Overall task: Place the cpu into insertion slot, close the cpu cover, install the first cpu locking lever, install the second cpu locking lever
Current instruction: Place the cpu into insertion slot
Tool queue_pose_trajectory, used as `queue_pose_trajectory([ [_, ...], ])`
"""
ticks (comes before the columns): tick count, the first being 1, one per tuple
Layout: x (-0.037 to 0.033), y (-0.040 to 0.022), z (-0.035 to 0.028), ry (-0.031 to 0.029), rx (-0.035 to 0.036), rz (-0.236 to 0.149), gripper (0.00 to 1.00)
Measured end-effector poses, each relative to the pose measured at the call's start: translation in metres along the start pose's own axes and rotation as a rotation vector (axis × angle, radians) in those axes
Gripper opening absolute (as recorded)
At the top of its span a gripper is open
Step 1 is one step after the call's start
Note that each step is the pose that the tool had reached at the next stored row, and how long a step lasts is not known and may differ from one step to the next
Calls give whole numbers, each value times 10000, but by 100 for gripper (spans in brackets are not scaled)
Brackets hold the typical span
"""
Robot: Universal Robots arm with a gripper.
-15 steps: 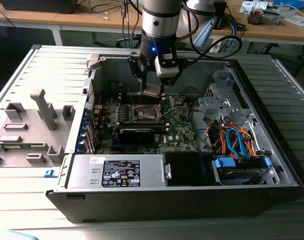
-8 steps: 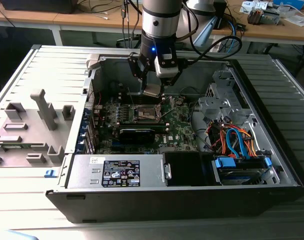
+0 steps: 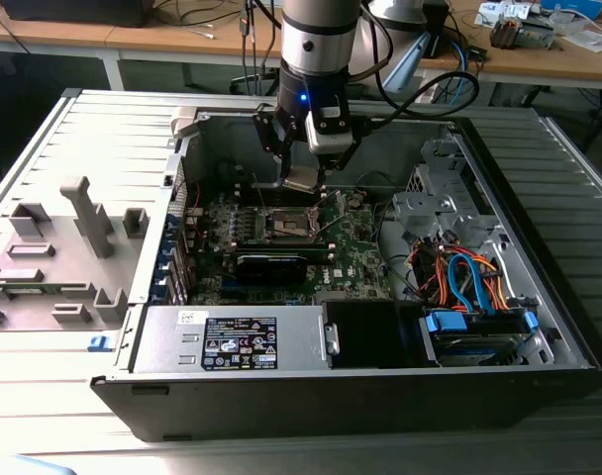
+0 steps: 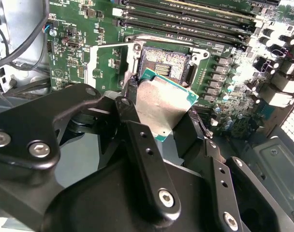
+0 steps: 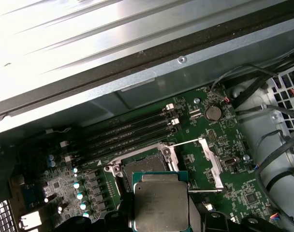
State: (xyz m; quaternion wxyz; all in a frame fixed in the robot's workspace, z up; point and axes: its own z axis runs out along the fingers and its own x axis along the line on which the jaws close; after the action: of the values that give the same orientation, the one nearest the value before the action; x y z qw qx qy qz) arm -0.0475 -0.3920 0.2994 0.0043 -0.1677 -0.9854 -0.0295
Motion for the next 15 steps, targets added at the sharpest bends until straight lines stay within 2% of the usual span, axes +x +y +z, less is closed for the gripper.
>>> queue_pose_trajectory([
  [15, 0, 0, 3, -8, -2, 153, 55],
])
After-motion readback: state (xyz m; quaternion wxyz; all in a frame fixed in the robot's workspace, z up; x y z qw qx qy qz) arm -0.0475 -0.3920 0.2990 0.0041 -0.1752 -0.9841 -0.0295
